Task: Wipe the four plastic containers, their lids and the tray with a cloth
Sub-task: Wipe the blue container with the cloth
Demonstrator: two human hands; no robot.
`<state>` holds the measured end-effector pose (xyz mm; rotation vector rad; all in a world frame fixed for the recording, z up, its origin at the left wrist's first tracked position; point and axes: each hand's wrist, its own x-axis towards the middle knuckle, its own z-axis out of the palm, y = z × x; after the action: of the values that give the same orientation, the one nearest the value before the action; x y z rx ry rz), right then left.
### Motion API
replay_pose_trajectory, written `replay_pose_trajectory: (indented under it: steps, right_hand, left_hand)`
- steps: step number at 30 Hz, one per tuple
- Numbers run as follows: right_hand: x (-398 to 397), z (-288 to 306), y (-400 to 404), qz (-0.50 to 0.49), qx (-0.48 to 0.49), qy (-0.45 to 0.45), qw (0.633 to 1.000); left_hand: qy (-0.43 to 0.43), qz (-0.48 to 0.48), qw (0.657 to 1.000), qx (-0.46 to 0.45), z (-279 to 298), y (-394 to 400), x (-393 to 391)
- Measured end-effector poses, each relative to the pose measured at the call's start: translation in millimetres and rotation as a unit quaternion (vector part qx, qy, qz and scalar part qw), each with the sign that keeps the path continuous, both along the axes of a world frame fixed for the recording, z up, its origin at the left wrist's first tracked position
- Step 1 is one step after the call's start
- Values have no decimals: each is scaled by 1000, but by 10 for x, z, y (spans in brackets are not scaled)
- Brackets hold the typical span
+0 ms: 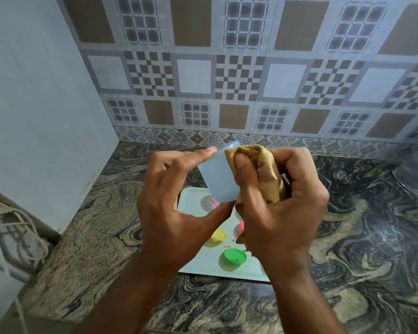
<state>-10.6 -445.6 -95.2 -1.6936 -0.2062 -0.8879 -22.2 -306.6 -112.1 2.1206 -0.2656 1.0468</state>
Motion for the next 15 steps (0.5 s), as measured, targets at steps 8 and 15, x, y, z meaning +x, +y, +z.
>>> replay_pose_trajectory:
  steps: [8, 15]
  right_hand:
    - [-93, -192, -32, 24, 69, -18, 997]
    - [-172, -249, -58, 49, -16, -61, 997]
  left_hand:
    - [39, -11, 987, -155, -128, 4, 27]
    - [23, -113, 972, -206, -136, 11, 53]
